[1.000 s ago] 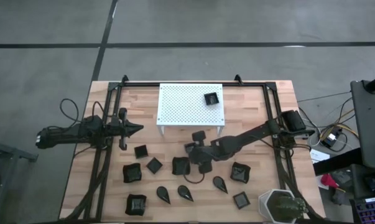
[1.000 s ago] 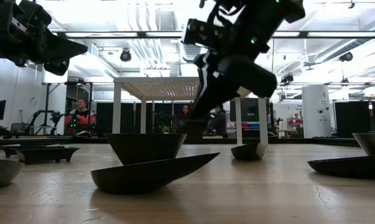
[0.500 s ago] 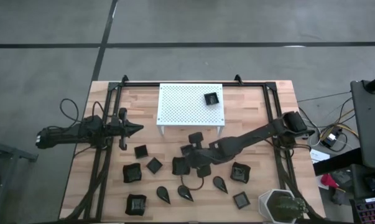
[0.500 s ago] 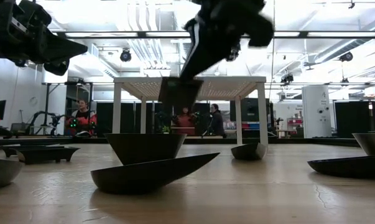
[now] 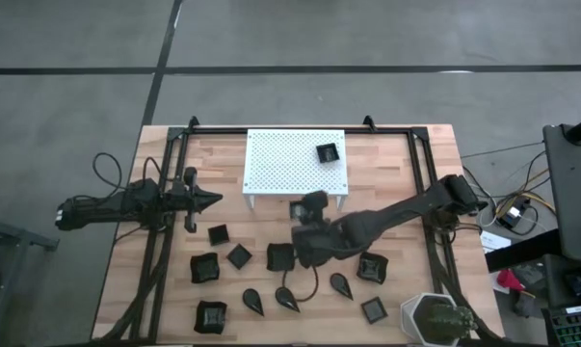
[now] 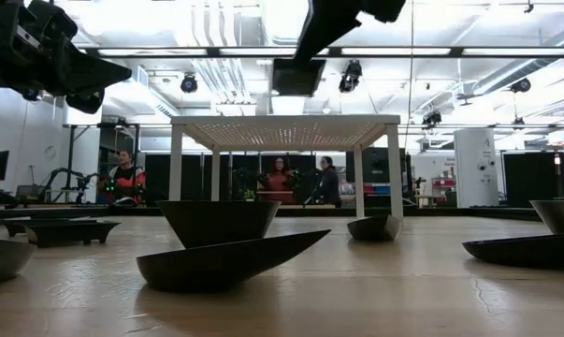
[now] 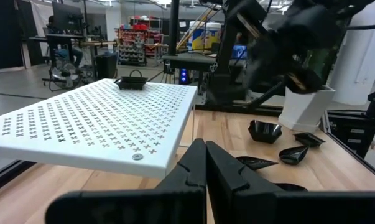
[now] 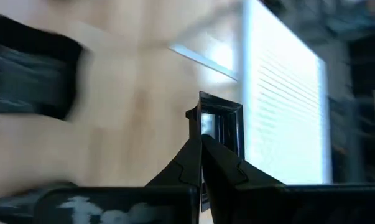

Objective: Pick & Place Mini shaped plates
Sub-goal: Stack the square plate on top of the square plate on the shelf

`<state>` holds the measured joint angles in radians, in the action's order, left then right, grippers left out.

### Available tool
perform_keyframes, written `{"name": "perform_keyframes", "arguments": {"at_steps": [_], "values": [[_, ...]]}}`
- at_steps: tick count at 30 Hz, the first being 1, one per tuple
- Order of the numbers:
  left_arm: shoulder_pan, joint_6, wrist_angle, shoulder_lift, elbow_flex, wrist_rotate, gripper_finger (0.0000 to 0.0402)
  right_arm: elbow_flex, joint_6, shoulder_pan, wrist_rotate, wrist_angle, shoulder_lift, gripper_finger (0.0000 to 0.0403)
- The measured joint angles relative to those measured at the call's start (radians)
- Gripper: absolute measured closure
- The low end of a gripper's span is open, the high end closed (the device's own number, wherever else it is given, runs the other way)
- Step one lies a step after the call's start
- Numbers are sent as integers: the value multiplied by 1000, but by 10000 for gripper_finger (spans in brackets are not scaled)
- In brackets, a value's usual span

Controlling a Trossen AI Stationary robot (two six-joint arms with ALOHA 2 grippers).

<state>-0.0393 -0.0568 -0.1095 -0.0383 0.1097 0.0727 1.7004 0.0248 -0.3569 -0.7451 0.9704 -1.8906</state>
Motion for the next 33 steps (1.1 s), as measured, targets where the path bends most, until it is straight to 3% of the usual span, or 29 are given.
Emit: {"name": "perform_keyframes", "arguments": {"at_steps": [6, 15, 26, 33], "values": [[0, 0, 0, 0, 0, 0, 401, 22, -73, 13, -146, 159, 44, 395], [0, 0, -1, 0, 0, 5, 401, -123, 36, 74, -171, 147, 213, 395], [0, 0, -2, 0, 0, 4, 401, -424, 369, 211, -118, -246, 395, 395], [0, 0, -3, 0, 0, 4, 401, -577, 517, 328, -7, -460, 493, 395]]}}
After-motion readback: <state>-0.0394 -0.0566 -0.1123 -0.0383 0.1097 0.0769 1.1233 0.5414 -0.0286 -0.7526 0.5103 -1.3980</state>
